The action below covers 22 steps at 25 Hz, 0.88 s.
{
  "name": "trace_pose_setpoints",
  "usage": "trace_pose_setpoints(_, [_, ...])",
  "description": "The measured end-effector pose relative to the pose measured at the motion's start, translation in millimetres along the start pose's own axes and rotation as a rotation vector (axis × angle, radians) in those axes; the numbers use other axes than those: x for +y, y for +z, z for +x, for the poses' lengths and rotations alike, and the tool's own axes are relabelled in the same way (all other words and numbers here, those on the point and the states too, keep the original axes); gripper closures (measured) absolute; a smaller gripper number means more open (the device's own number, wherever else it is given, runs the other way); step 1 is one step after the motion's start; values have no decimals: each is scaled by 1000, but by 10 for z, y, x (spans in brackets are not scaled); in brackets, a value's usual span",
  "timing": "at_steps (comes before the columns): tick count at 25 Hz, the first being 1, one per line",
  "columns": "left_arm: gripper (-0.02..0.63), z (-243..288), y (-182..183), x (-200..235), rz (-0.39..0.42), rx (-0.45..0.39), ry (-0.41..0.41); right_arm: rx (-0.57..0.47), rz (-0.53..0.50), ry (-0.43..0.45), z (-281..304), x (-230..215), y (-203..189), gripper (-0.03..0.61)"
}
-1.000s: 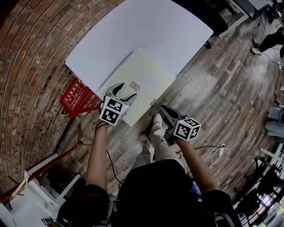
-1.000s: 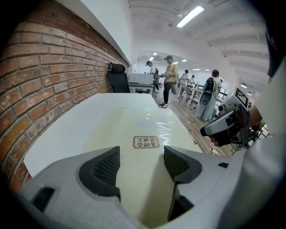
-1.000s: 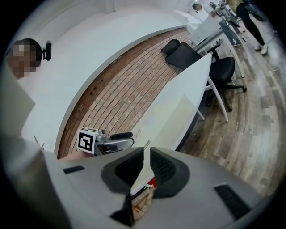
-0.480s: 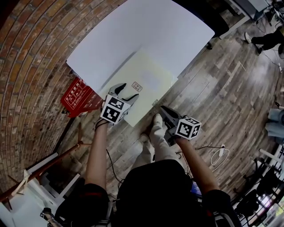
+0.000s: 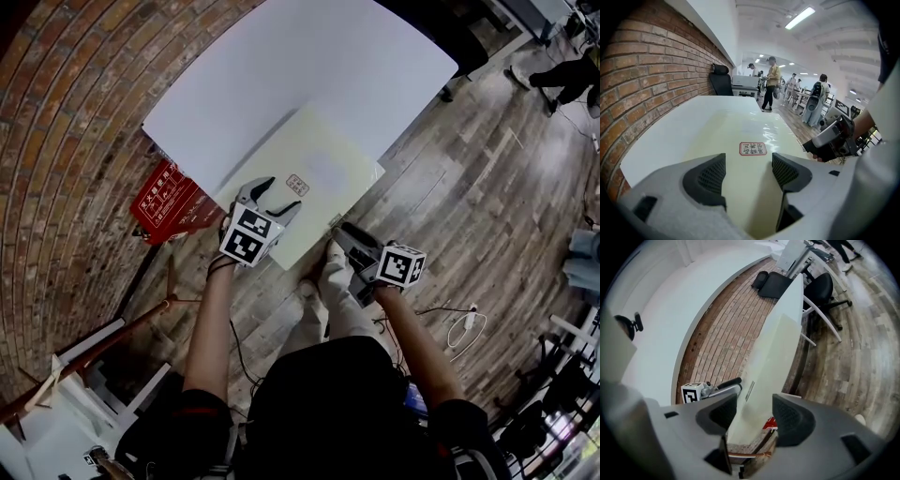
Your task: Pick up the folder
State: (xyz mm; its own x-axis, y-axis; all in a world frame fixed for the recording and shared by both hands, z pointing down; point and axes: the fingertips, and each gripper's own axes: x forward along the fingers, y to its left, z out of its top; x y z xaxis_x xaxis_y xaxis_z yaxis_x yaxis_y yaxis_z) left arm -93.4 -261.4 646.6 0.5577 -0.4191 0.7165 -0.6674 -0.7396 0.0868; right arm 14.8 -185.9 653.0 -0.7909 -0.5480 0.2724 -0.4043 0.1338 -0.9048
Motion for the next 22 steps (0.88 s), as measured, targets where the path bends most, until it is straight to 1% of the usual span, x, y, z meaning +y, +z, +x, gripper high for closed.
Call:
trace_pose_setpoints(3, [319, -7, 24, -63, 1, 0, -8, 13, 59, 28, 20, -28, -64, 336])
trace_pose_setpoints(8, [319, 1, -16, -132, 3, -1, -8, 22, 152, 90, 75, 5, -158, 319])
trace_pose_setpoints(12, [319, 28, -42, -205, 7, -5, -2, -4, 189, 148, 62, 12, -156, 310])
trace_pose_setpoints(18, [319, 4, -61, -259, 4, 2, -20, -13, 226, 185, 81, -52, -183, 308])
trace_pose_setpoints(22, [319, 13, -57, -373, 18, 5, -41, -22, 253, 205, 81, -98, -189, 307])
